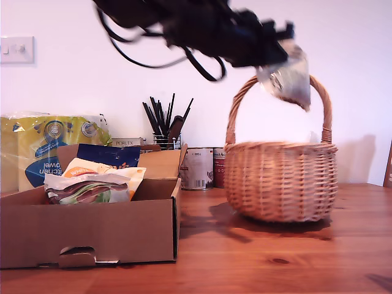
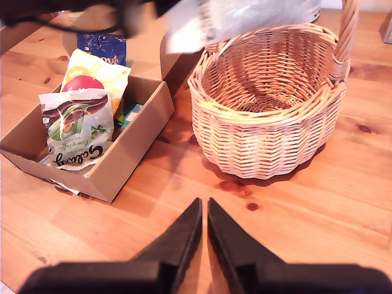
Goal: Move the bags of Easter eggs from the cardboard box on the left into the woven basket on the right side.
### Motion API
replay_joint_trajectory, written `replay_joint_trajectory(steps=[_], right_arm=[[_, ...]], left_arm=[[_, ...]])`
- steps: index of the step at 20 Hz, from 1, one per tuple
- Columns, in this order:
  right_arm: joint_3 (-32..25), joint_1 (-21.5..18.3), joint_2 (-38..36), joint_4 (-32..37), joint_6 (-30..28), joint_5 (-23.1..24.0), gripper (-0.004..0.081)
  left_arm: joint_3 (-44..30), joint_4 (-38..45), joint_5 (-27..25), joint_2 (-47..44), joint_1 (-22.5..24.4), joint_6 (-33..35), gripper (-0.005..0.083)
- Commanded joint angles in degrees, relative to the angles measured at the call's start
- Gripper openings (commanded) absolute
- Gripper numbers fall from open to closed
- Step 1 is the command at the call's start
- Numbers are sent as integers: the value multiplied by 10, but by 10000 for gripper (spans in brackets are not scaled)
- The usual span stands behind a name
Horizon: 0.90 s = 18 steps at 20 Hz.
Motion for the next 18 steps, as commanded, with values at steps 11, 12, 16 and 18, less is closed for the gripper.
replay_joint_trajectory(steps=[11, 12, 16, 18], right_arm=[[7, 3, 0, 3, -7, 0, -13], [7, 3, 0, 3, -10, 0, -13], [7, 3, 0, 2, -16, 0, -13], [7, 3, 0, 3, -17, 0, -13]], left_arm=[[24, -125, -22, 74, -2, 18, -20], [24, -125, -22, 74, -5, 18, -12], [24, -160, -22, 73, -11, 18, -9], [25, -176, -20, 73, -12, 18, -8]])
